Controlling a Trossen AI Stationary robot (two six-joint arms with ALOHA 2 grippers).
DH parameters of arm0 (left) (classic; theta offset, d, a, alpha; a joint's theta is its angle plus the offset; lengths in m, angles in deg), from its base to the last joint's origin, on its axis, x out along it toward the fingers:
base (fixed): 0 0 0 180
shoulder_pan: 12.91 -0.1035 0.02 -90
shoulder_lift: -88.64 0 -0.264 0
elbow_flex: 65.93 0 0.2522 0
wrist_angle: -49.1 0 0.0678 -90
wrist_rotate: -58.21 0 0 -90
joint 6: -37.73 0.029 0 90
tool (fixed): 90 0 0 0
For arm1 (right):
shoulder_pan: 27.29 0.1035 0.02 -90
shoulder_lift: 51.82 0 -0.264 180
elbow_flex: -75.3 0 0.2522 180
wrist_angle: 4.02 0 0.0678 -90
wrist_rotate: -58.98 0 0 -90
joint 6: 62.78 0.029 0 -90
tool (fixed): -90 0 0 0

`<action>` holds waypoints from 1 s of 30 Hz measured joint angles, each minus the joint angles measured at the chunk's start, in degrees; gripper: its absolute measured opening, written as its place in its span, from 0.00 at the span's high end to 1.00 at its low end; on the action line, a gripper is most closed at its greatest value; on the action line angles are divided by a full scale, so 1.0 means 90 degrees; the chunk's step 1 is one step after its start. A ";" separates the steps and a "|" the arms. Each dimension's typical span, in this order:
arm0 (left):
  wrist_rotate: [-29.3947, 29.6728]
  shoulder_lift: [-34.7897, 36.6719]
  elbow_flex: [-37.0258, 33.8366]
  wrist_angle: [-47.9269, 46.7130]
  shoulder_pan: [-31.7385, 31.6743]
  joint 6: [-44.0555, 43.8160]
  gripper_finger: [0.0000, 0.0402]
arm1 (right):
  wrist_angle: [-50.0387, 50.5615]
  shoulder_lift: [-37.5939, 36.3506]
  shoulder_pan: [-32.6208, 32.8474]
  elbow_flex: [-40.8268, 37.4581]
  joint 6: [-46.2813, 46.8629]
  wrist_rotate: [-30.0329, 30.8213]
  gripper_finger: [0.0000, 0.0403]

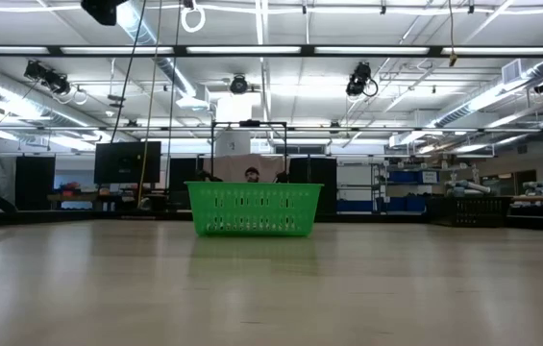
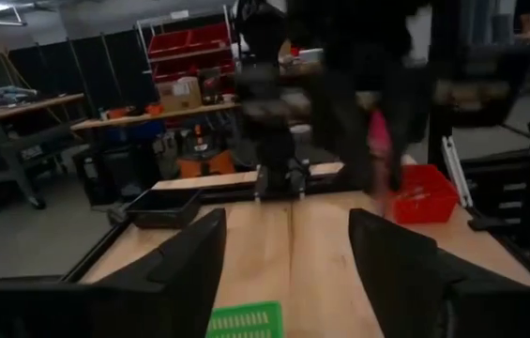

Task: Sort crayons
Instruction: Put the pink crayon into the red basket

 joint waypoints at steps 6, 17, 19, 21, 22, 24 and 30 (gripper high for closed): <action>0.0015 0.0582 0.0009 -0.0635 0.0209 0.0007 0.37 | 0.2422 -0.0063 0.0926 0.0000 0.2572 0.0335 0.92; 0.0003 0.0657 -0.0001 -0.1149 0.0186 0.0016 0.37 | 0.6346 -0.0095 0.3325 0.0002 1.0134 -0.1655 0.92; -0.0007 0.0654 -0.0003 -0.1170 0.0186 0.0046 0.37 | 0.6781 -0.0047 0.3749 0.0002 1.1144 -0.1905 0.92; -0.0024 0.0654 -0.0003 -0.1172 0.0186 0.0051 0.37 | 0.7188 0.0008 0.4154 -0.0004 1.1805 -0.2216 0.92; -0.0026 0.0654 -0.0003 -0.1177 0.0186 0.0050 0.37 | 0.7376 0.0047 0.4322 -0.0028 1.2071 -0.2324 0.92; -0.0026 0.0654 -0.0003 -0.1193 0.0186 0.0050 0.37 | 0.7615 0.0095 0.4602 -0.0113 1.2494 -0.2393 0.92; -0.0033 0.0650 -0.0011 -0.1274 0.0186 -0.0080 0.37 | 0.7504 0.0106 0.4893 -0.0796 1.2540 -0.2404 0.90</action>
